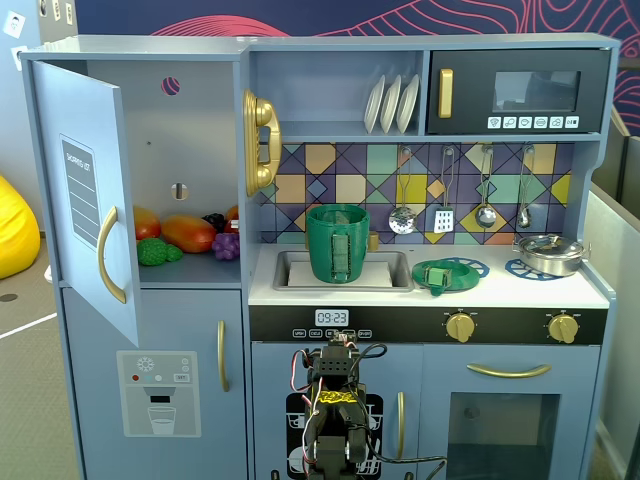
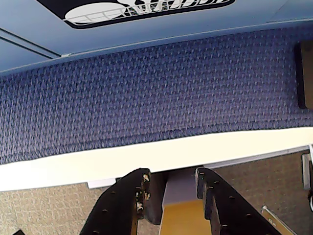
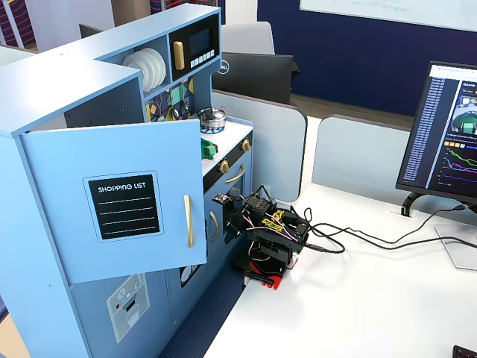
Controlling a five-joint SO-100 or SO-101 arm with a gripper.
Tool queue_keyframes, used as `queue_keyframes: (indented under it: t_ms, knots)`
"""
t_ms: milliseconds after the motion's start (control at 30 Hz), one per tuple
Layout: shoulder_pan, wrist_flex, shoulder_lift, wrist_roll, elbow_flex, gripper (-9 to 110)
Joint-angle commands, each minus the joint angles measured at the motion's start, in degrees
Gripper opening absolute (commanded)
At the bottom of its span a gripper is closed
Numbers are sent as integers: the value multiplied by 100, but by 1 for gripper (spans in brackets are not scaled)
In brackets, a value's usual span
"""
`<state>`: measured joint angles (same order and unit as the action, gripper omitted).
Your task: Pick up the lid from the counter and put it on the green recipient
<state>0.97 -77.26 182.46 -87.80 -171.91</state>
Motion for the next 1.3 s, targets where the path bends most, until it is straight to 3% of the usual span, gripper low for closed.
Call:
queue_keyframes:
  t_ms: [0, 400, 567, 833, 1067, 1267]
  knots:
    - [26, -1046, -26, 132, 18, 0]
    - [229, -984, -35, 35, 26, 0]
    - [1283, 914, -387, -308, 483, 0]
    - [2672, 3832, -1969, -624, 2628, 0]
    - [3234, 6460, -2470, -1283, 2769, 0]
    - [3261, 7242, -2856, -1125, 2900, 18]
